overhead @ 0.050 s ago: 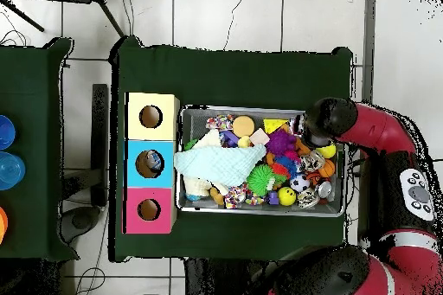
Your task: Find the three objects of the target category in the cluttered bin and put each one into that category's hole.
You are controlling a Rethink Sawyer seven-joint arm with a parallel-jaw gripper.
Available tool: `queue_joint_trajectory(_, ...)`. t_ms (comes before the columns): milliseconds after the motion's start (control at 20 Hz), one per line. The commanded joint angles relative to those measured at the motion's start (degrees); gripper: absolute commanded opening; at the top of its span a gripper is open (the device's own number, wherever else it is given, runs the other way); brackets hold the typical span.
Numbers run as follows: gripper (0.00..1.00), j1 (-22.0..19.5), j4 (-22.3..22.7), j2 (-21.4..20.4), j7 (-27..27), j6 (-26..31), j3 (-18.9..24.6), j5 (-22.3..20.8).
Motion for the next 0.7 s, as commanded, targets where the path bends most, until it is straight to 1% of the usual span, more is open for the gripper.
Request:
queue_joint_trajectory(50,1.00,-0.1,-4.0,3.2,-1.8,-8.1,4.1,-1.8)
queue_joint_trajectory(100,1.00,-0.2,-3.6,3.2,-1.1,-9.1,4.1,-1.7)
queue_joint_trajectory(400,1.00,-0.8,-2.9,3.2,-0.8,-11.3,4.8,-1.4)
queue_joint_trajectory(700,1.00,-0.8,-3.7,3.7,-1.2,-11.6,5.4,-1.2)
